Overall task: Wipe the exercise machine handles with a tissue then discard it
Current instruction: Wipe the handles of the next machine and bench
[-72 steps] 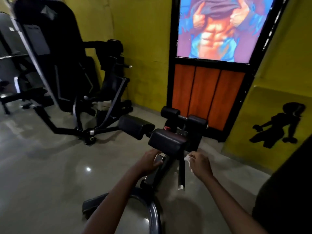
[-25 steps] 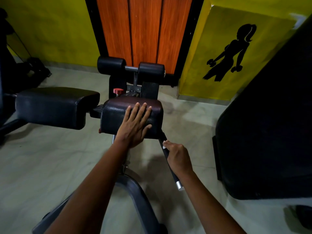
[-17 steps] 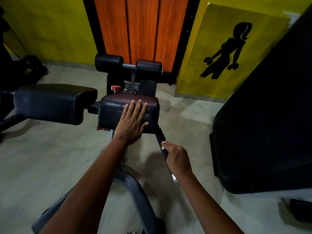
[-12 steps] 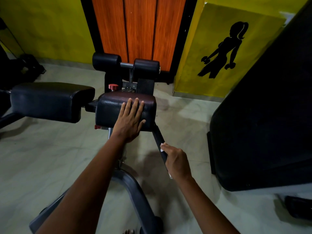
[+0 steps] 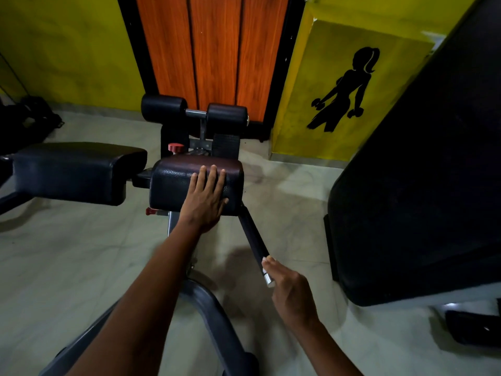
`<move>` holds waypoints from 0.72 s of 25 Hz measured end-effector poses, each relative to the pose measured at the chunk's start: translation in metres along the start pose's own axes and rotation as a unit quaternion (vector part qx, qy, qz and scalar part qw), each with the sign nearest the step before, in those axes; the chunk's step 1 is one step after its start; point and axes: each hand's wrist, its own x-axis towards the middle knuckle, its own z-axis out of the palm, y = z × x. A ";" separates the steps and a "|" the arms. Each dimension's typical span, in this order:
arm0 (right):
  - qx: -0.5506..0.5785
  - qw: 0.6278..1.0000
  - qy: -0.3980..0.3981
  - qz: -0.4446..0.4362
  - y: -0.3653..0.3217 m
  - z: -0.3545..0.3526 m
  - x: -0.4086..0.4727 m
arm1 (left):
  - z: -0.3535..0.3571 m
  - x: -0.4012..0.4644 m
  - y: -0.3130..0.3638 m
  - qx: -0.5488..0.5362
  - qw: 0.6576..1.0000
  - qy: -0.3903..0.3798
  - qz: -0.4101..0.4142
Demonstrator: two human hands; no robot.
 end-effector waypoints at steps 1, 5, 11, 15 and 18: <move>-0.001 1.000 -0.001 0.002 0.000 -0.003 -0.002 | 0.000 0.000 -0.001 0.004 1.000 -0.008 0.004; 0.026 0.999 -0.008 0.042 -0.001 -0.009 0.019 | -0.001 0.004 -0.016 0.046 0.998 0.000 0.052; 0.073 0.984 0.043 0.156 -0.029 0.027 0.118 | -0.007 0.029 -0.048 0.081 0.983 0.036 0.162; 0.091 0.976 -0.005 0.197 -0.017 0.043 0.157 | 0.001 0.037 -0.054 0.070 0.977 0.080 0.185; 0.093 0.964 -0.073 0.240 -0.003 0.056 0.168 | 0.010 0.041 -0.054 0.067 0.974 0.096 0.192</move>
